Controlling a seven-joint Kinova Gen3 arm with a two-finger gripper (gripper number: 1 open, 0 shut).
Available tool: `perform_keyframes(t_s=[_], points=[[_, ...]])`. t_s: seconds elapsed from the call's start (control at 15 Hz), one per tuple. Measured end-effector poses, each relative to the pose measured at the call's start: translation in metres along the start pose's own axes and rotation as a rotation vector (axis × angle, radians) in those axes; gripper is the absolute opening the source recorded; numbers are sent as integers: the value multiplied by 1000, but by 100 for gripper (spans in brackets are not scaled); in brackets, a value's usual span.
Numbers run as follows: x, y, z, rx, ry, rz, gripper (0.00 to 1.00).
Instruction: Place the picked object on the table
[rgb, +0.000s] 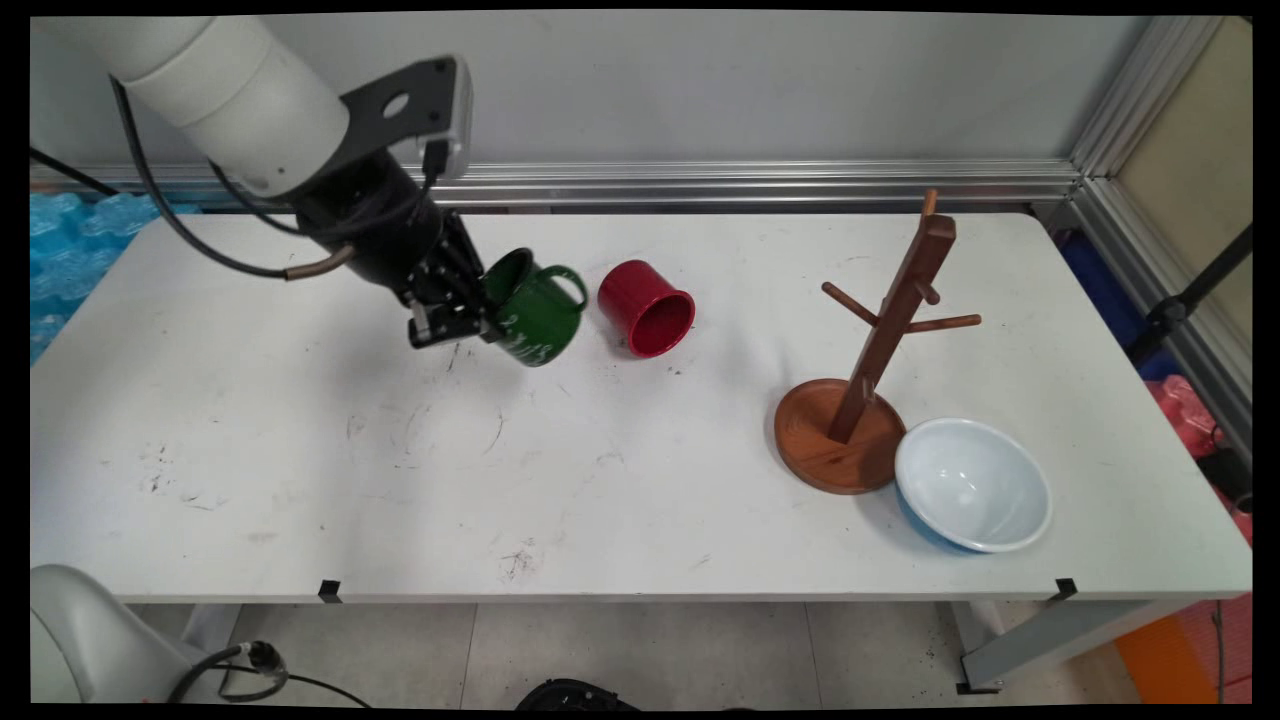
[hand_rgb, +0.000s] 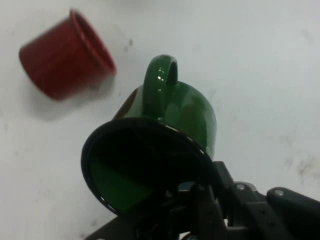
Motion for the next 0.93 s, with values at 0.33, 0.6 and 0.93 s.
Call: perform_keyframes(t_s=[0.33,0.6,0.93], points=[[-6,9,11,53,-120,29,0],[-11,12,22,85,-197,53,0],[-18,20,40,99,-281,73,0]])
